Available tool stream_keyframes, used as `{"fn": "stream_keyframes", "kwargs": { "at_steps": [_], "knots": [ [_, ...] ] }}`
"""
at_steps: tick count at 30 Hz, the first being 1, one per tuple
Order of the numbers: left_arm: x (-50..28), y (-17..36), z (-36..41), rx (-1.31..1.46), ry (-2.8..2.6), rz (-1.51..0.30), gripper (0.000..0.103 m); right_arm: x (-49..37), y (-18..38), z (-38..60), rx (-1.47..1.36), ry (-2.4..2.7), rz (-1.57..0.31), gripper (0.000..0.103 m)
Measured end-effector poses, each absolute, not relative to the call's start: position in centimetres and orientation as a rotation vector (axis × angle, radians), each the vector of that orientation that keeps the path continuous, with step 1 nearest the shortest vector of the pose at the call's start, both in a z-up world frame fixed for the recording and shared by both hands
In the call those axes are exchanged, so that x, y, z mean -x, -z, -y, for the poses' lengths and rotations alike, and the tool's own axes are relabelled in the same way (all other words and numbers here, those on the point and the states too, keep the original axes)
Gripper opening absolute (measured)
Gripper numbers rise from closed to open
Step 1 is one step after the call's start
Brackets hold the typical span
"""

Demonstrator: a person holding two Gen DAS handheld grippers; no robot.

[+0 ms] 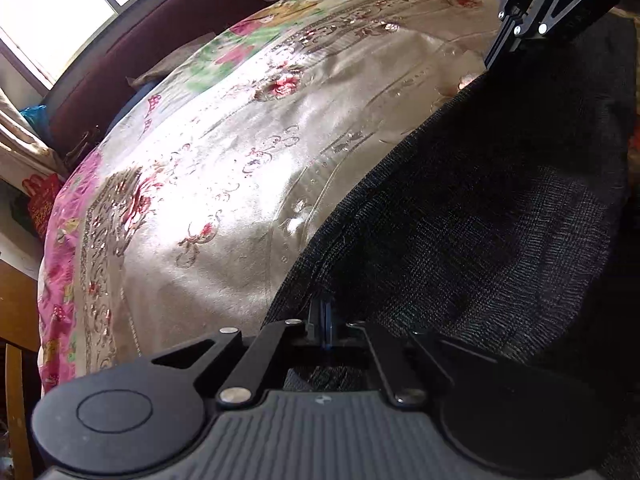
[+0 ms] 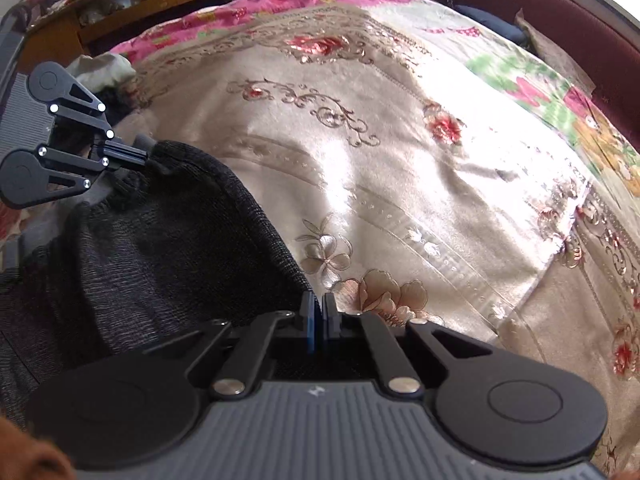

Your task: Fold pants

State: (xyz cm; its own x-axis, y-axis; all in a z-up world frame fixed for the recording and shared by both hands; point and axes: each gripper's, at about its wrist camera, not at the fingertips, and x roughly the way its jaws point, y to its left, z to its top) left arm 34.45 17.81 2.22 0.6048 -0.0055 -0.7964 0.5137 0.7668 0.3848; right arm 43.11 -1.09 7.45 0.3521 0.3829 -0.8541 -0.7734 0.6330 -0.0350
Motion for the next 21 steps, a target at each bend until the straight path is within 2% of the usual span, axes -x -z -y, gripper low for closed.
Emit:
{"fn": "stream_keyframes", "kwargs": {
  "at_steps": [5,9,11,12,14,16,18,21],
  "knots": [
    [-28.3,-5.2,-18.3,-0.603,0.320,-0.845,0.018,-36.3,-12.0,3.0,0.438,-0.850,-0.897,0.000],
    [-26.7,-4.7,-18.2,-0.584,0.311,-0.842,0.021,-36.2,-9.6,1.8,0.475,-0.883,-0.939,0.005],
    [-28.3,-3.8,-18.2,-0.571,0.304,-0.846,0.024,-37.8,-7.9,0.4,0.503,-0.878,-0.941,0.011],
    [-29.2,-3.4,-18.4,-0.563,0.298,-0.844,0.026,-38.7,-7.2,-0.2,0.513,-0.882,-0.949,0.018],
    [-31.0,-2.6,-18.9,-0.557,0.282,-0.839,0.034,-40.4,-5.9,-1.4,0.523,-0.882,-0.947,0.025],
    [-32.5,-1.6,-19.7,-0.579,0.286,-0.844,0.039,-41.9,-4.6,-2.6,0.565,-0.899,-0.958,0.038],
    [-34.0,-0.8,-20.6,-0.614,0.289,-0.853,0.044,-43.2,-3.4,-3.5,0.593,-0.918,-0.955,0.044],
    [-35.9,0.2,-21.9,-0.642,0.293,-0.861,0.048,-45.2,-2.0,-4.5,0.581,-0.918,-0.968,0.046]
  ]
}}
